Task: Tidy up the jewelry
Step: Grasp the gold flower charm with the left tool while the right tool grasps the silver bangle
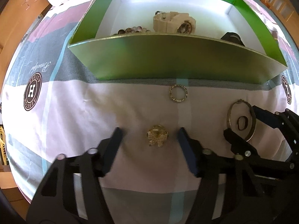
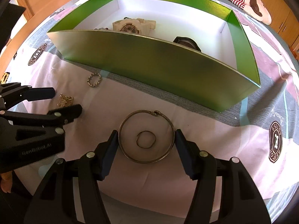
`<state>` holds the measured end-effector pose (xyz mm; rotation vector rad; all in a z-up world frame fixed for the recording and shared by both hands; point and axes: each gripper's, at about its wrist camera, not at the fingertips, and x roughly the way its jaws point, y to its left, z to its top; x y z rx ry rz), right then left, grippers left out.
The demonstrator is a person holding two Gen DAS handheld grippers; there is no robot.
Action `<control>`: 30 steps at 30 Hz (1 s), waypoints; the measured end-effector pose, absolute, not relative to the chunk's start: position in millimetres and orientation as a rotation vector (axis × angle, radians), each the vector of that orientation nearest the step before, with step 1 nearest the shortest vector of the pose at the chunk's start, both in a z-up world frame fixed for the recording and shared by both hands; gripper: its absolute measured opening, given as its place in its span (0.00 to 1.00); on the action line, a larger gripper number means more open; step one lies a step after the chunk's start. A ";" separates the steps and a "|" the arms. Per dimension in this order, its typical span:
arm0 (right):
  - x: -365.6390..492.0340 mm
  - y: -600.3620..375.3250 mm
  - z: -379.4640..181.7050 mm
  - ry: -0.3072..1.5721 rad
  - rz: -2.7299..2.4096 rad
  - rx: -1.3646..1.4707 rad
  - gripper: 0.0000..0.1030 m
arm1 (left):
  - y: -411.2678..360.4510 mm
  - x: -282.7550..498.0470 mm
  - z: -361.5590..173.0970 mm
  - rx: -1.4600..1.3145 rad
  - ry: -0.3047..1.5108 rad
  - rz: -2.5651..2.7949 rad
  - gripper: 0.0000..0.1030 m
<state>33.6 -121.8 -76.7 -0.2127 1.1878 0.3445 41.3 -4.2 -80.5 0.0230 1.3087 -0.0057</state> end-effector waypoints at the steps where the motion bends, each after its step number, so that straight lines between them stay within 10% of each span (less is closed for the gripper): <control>1: 33.6 -121.8 -76.7 1.188 0.344 -0.212 0.60 | -3.0 41.3 -79.1 0.015 1.308 -0.013 0.49; 9: 33.1 -124.3 -77.2 1.191 0.344 -0.197 0.60 | 14.6 43.8 -72.4 -0.061 1.318 -0.025 0.23; 30: 26.3 -122.3 -77.7 1.175 0.339 -0.247 0.59 | 11.9 44.6 -78.3 -0.051 1.330 -0.032 0.37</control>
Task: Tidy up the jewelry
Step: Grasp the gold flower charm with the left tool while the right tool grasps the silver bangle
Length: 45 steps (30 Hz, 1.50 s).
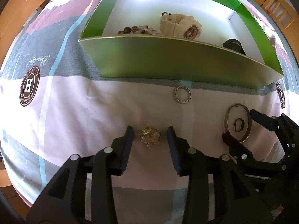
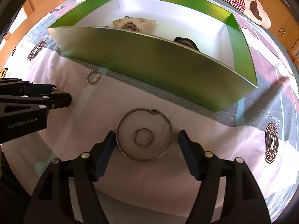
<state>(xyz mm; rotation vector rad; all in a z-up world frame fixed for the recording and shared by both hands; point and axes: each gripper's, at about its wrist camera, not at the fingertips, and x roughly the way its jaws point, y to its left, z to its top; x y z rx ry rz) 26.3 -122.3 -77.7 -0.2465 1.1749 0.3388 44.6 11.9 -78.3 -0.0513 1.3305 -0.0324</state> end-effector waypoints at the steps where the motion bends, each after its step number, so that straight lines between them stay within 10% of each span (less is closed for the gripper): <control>1: 25.0 -121.6 -76.7 1.174 0.348 -0.240 0.59 | 12.5 45.2 -78.3 -0.055 1.328 -0.029 0.35; 4: 23.5 -120.9 -75.4 1.168 0.345 -0.240 0.59 | 14.6 45.2 -76.5 -0.069 1.320 -0.027 0.21; 45: 29.2 -112.4 -75.7 1.170 0.334 -0.246 0.60 | -1.6 39.4 -64.3 -0.003 1.268 -0.035 0.21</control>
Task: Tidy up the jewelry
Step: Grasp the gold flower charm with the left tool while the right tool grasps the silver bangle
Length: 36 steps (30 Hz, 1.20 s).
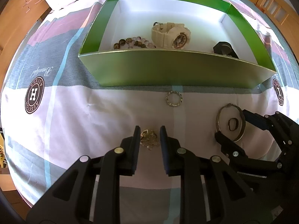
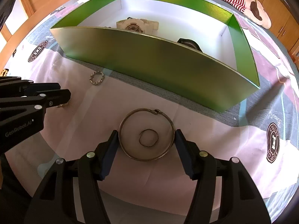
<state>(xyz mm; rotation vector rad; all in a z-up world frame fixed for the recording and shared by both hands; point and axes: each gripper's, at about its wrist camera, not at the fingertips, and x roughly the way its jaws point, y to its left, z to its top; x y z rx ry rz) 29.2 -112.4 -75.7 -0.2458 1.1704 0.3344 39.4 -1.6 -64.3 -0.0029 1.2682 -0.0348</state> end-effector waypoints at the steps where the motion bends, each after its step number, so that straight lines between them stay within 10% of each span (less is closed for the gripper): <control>1: 28.6 -112.4 -76.0 1.170 0.334 -0.246 0.60 | -1.1 39.3 -63.8 -0.005 1.268 -0.034 0.21; 30: 27.0 -115.7 -75.5 1.166 0.335 -0.250 0.59 | -7.8 46.5 -80.5 0.037 1.297 -0.019 0.32; 36: 27.2 -115.8 -75.5 1.166 0.334 -0.249 0.59 | -9.0 46.3 -82.7 0.039 1.294 -0.026 0.22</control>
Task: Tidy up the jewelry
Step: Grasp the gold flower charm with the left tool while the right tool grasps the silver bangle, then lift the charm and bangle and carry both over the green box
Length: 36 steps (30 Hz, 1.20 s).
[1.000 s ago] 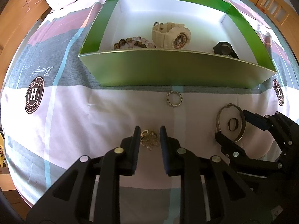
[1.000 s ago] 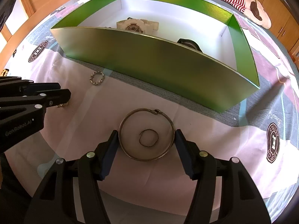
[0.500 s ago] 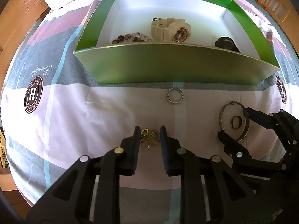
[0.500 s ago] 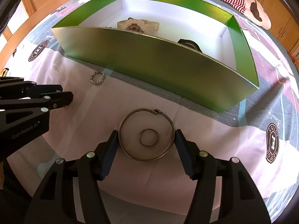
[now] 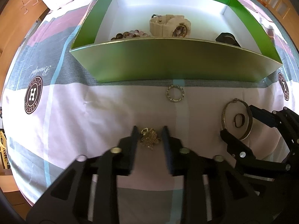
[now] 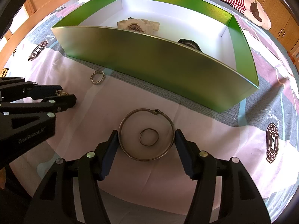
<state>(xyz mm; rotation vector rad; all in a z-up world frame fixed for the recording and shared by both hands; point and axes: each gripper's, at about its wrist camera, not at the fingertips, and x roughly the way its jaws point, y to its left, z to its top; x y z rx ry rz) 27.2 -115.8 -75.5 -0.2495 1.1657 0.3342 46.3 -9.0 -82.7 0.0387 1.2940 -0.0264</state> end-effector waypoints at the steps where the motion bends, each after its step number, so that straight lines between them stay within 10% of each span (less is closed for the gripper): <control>1: 27.0 -115.1 -75.5 1.166 0.333 -0.250 0.59 | -9.1 45.8 -82.5 0.039 1.293 -0.026 0.22; 36: 27.7 -116.5 -75.0 1.164 0.332 -0.257 0.59 | -9.3 44.7 -80.1 0.047 1.292 -0.025 0.22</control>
